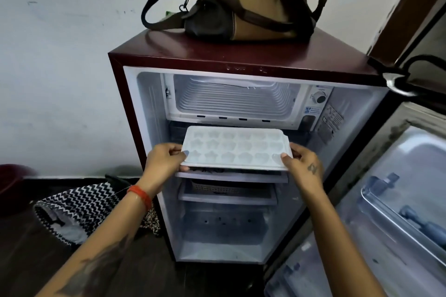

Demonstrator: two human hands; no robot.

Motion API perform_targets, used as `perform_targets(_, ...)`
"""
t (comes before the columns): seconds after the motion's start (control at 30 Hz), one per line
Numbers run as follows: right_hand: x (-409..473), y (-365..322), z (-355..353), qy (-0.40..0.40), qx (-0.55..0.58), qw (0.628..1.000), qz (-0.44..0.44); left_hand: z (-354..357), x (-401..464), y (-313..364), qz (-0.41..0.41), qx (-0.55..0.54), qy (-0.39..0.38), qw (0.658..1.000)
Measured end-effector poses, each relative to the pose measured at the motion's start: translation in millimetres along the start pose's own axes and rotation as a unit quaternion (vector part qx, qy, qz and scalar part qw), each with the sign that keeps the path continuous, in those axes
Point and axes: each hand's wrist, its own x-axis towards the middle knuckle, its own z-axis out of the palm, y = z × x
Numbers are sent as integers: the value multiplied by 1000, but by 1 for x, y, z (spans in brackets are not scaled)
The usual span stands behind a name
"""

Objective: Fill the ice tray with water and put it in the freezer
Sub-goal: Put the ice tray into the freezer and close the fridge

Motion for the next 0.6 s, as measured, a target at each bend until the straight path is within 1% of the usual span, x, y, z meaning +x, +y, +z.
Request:
perform_targets(0.13,32,-8,6,-2,1,1000,-21,3,33,12,6,18,-9,1000)
perform_targets(0.27,65,-12,15,-1,15,1000,-15,8,66,22,7,19,-5,1000)
perform_targets(0.47,108,-23,29,-1,15,1000,-6,16,108,36,17,38,22,999)
perform_targets(0.6,136,-26,45,19,-2,1000,1,20,135,45,23,70,50,996)
